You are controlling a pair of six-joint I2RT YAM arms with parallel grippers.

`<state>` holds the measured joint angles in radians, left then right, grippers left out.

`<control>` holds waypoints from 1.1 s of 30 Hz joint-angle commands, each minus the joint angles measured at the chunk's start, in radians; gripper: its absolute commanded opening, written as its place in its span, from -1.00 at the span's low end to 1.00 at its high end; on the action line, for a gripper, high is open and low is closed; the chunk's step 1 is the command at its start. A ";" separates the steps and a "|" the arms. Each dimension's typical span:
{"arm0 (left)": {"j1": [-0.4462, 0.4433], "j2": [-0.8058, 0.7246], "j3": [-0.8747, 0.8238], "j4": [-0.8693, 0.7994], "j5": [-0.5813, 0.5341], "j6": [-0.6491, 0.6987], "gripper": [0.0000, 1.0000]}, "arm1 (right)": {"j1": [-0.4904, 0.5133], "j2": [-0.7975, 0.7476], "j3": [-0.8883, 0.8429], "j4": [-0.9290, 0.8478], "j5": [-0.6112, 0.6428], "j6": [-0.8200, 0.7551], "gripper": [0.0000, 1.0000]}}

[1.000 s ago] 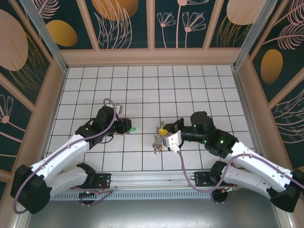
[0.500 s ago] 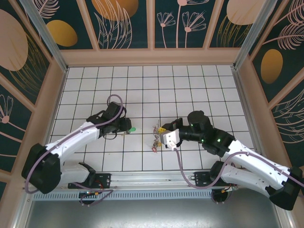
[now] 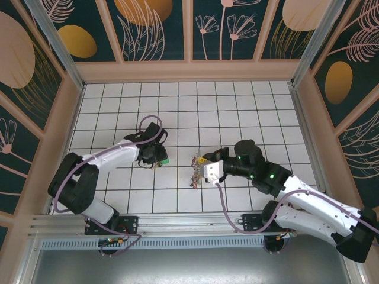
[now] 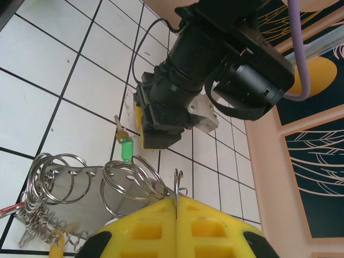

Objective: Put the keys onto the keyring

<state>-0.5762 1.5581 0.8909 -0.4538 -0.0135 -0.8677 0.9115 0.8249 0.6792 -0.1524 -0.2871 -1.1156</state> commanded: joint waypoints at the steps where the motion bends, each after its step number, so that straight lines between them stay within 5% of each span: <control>1: -0.002 0.017 0.021 -0.033 -0.045 -0.081 -0.23 | 0.006 -0.027 0.003 0.061 0.004 0.029 -1.00; 28: -0.028 0.108 0.031 -0.065 -0.043 -0.119 -0.42 | 0.006 -0.030 -0.008 0.093 0.077 0.042 -1.00; 33: -0.032 0.105 0.028 -0.072 -0.056 -0.117 -0.58 | 0.006 -0.038 -0.007 0.084 0.080 0.045 -1.00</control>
<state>-0.6025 1.6505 0.9035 -0.4976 -0.0616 -0.9817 0.9115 0.8047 0.6716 -0.1196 -0.2234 -1.0897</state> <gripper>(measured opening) 0.216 0.051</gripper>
